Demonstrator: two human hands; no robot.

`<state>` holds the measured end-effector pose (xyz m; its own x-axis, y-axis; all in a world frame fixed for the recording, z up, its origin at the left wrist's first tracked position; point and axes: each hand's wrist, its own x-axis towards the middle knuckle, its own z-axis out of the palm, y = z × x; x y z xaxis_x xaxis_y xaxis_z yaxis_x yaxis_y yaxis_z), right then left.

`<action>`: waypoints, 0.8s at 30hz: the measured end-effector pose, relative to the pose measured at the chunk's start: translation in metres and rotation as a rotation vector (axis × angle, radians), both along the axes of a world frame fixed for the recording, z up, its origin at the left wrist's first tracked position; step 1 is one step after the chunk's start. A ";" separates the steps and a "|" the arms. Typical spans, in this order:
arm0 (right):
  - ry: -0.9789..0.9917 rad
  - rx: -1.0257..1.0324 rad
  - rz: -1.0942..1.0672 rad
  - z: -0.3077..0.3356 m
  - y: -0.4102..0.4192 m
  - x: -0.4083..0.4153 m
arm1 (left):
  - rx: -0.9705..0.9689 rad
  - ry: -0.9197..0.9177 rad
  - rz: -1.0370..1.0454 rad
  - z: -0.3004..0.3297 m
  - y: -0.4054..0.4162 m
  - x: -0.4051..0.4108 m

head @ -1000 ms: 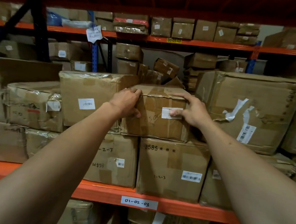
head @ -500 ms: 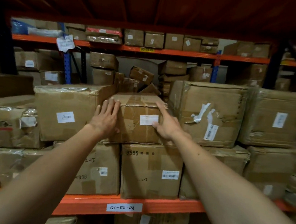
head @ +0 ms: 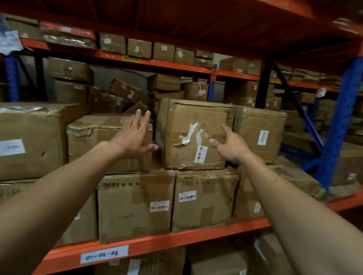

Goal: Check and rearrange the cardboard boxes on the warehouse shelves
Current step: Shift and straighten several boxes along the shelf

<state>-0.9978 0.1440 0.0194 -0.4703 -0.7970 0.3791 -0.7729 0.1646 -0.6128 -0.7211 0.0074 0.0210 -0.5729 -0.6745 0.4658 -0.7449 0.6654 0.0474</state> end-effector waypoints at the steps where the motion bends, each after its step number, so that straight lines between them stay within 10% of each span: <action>1: -0.036 -0.025 -0.013 0.001 0.001 -0.013 | 0.006 0.040 -0.037 0.002 0.000 -0.014; 14: -0.394 -0.113 0.102 -0.018 -0.086 -0.123 | 0.400 0.853 -0.076 0.009 -0.055 -0.157; 24: -0.505 -0.248 0.207 -0.041 -0.124 -0.135 | 0.503 1.072 -0.016 0.001 -0.063 -0.159</action>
<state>-1.1331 0.0205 -0.0220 -0.4849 -0.8077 0.3355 -0.3766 -0.1534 -0.9136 -0.8800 -0.0554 0.0217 -0.0618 -0.9155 0.3977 -0.1575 0.4024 0.9018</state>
